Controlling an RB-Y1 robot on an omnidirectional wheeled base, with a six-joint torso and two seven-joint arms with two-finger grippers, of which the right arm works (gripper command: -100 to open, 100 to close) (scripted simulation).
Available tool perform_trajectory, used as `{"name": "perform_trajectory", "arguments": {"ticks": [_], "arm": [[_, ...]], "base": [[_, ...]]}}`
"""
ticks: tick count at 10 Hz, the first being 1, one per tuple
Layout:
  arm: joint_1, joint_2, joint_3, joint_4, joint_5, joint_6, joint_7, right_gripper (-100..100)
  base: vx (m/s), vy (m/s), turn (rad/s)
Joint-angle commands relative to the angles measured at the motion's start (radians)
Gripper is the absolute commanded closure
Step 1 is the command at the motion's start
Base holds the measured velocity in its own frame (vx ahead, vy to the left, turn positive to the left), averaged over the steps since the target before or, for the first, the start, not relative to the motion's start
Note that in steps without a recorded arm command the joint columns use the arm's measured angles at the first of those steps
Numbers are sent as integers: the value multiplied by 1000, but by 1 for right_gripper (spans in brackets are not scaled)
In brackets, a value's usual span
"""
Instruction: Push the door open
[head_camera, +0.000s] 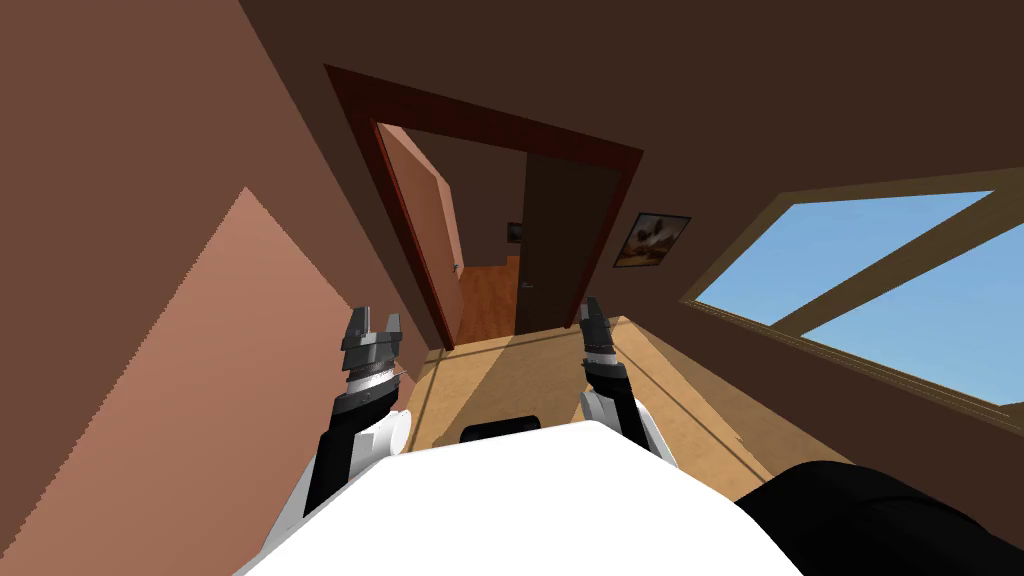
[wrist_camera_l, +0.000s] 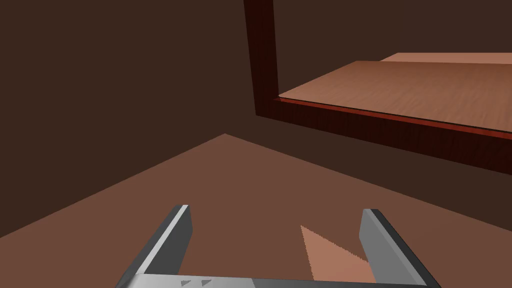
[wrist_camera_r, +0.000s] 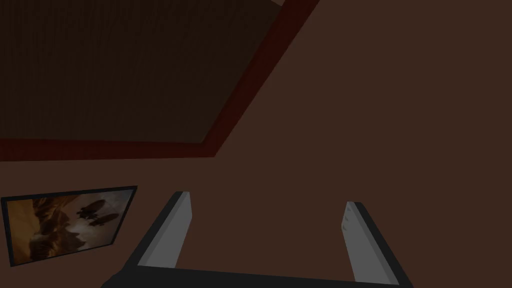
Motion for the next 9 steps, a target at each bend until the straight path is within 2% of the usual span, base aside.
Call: {"name": "perform_trajectory", "arguments": {"ticks": [1, 9], "arm": [[-15, -7, 1, 34, -2, -7, -4, -100], [-95, -36, 6, 220, -12, -45, -29, -100]], "base": [[51, -12, 0], [103, -24, 5]]}}
